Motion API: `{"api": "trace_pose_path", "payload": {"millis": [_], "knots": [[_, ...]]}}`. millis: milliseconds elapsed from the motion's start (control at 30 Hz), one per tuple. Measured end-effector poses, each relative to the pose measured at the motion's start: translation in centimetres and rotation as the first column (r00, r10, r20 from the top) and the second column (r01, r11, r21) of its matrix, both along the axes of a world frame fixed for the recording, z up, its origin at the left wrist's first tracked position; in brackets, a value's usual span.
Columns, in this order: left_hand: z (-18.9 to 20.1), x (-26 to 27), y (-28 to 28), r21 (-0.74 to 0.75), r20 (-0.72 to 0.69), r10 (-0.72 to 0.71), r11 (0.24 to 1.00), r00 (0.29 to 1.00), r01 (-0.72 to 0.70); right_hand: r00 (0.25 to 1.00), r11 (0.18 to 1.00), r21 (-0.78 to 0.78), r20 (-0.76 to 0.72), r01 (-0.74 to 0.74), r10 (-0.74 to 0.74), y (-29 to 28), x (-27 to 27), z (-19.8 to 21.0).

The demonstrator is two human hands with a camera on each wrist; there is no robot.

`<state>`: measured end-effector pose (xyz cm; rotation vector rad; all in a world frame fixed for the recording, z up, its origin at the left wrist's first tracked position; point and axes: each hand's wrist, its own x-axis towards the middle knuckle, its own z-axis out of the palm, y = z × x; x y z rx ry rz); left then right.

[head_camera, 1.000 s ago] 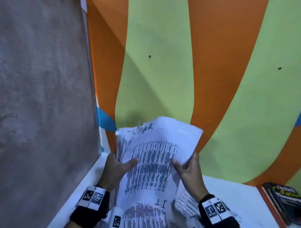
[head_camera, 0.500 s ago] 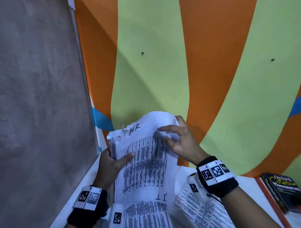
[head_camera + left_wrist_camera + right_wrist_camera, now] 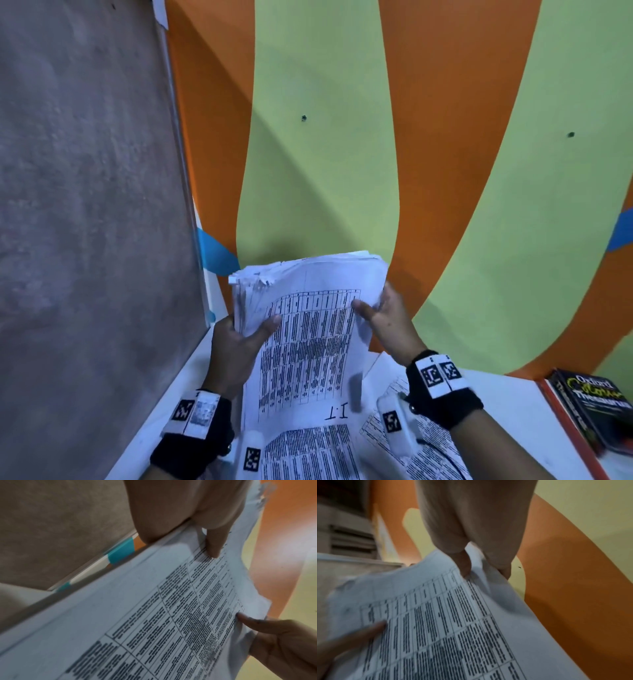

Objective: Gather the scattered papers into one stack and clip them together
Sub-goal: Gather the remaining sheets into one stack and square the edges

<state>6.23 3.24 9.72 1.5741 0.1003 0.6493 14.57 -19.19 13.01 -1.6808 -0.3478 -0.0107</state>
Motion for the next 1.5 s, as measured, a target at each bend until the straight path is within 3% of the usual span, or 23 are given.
{"api": "trace_pose_path", "payload": {"millis": [67, 200, 333, 400, 567, 700, 800, 900, 1033, 1200, 1233, 1300, 1333, 1367, 1400, 1433, 1467, 1500], "knots": [[1.3, 0.0, -0.3, 0.029, 0.046, -0.004, 1.000, 0.999, 0.002, 0.995, 0.996, 0.036, 0.063, 0.079, -0.081, 0.4, -0.5, 0.7], [3.0, -0.3, 0.0, 0.037, 0.157, -0.038, 0.999, 0.987, 0.033, 0.964, 0.994, 0.084, 0.250, 0.073, -0.092, 0.3, -1.5, 1.8], [0.1, -0.5, -0.4, 0.005, 0.036, -0.052, 0.999, 0.998, 0.052, 0.988, 0.987, -0.076, 0.079, 0.141, -0.135, 0.0, -1.8, -3.3], [-0.7, -0.9, -0.8, 0.010, 0.024, -0.028, 1.000, 0.999, 0.028, 0.984, 0.975, -0.136, 0.071, 0.175, -0.166, 0.1, -2.2, -5.1], [0.4, -0.8, 0.3, 0.018, 0.051, -0.050, 0.999, 0.997, 0.049, 0.987, 0.991, 0.072, 0.107, 0.115, -0.122, 0.2, -2.9, -3.1], [-0.2, -0.9, 0.0, 0.051, -0.019, -0.074, 0.996, 0.997, 0.075, 0.993, 0.994, -0.055, 0.063, 0.099, -0.096, 0.4, -3.2, -4.4], [0.5, -0.8, 0.2, 0.062, 0.007, -0.048, 0.997, 0.999, 0.048, 0.988, 0.995, 0.024, 0.120, 0.095, -0.097, 0.5, -3.3, -3.1], [0.8, -0.7, 0.9, 0.051, 0.022, -0.114, 0.992, 0.993, 0.113, 0.994, 0.995, 0.096, 0.104, 0.019, -0.029, 0.2, -3.4, -2.2], [-0.7, -1.2, -0.2, 0.036, -0.088, -0.153, 0.987, 0.984, 0.157, 0.996, 0.995, -0.072, 0.066, 0.066, -0.061, 0.2, -4.2, -3.6], [-2.1, -0.9, 0.7, 0.036, -0.134, -0.076, 0.996, 0.988, 0.081, 0.989, 0.995, 0.068, 0.121, 0.079, -0.087, -0.1, -3.6, -4.0], [-2.1, -1.1, 0.8, 0.063, -0.114, -0.058, 0.996, 0.992, 0.065, 0.995, 0.999, 0.039, 0.094, 0.038, -0.042, -0.7, -3.3, -4.3], [-1.2, -1.6, 0.8, 0.102, -0.043, 0.026, 0.995, 0.999, -0.021, 1.000, 0.984, -0.176, 0.022, -0.014, 0.018, -2.9, -2.0, -5.9], [-0.5, -1.9, 0.9, 0.121, -0.012, 0.082, 0.989, 0.997, -0.080, 1.000, 0.930, -0.366, -0.014, -0.023, 0.019, -4.5, -1.2, -7.0], [0.0, -2.2, 1.2, 0.129, 0.003, 0.124, 0.984, 0.992, -0.124, 0.998, 0.806, -0.591, -0.059, -0.033, -0.002, -6.3, -0.7, -8.4], [0.5, -2.5, 1.6, 0.146, 0.002, 0.185, 0.972, 0.983, -0.183, 0.992, 0.614, -0.787, -0.113, -0.058, -0.051, -8.1, -0.4, -9.9], [0.9, -2.9, 2.2, 0.154, -0.007, 0.237, 0.960, 0.971, -0.233, 0.978, 0.412, -0.906, -0.165, -0.098, -0.131, -9.8, -0.2, -11.4], [1.2, -3.3, 2.8, 0.169, -0.030, 0.302, 0.941, 0.953, -0.293, 0.959, 0.268, -0.955, -0.189, -0.129, -0.210, -11.1, -0.3, -12.6], [1.4, -3.5, 3.5, 0.167, -0.052, 0.339, 0.930, 0.939, -0.326, 0.945, 0.197, -0.970, -0.193, -0.143, -0.264, -12.2, -0.5, -13.5]]}}
